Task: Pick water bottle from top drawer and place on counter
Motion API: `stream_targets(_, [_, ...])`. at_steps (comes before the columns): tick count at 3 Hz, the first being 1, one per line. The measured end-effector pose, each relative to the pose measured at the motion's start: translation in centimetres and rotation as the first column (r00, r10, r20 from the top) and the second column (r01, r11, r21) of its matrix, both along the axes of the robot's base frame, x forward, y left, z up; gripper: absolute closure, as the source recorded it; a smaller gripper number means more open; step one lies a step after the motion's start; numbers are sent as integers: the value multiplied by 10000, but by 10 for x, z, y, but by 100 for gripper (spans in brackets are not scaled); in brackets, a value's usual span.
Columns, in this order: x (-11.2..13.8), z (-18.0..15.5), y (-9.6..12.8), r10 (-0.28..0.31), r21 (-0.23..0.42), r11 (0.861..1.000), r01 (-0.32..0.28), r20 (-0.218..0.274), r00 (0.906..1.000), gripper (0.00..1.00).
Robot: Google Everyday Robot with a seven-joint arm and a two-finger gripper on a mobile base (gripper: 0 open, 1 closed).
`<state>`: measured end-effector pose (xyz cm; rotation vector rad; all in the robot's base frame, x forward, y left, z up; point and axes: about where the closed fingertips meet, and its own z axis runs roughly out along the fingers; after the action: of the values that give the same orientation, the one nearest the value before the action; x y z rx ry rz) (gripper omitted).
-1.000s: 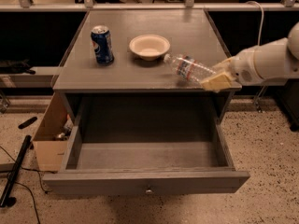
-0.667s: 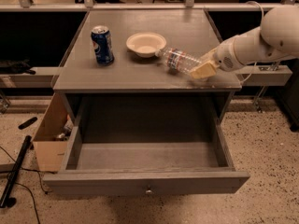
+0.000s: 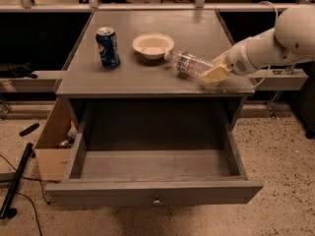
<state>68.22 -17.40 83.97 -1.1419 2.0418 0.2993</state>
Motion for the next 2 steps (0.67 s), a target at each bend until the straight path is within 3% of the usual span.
stream_targets(2, [0, 0, 0, 1, 0, 10000, -1, 0, 10000, 28])
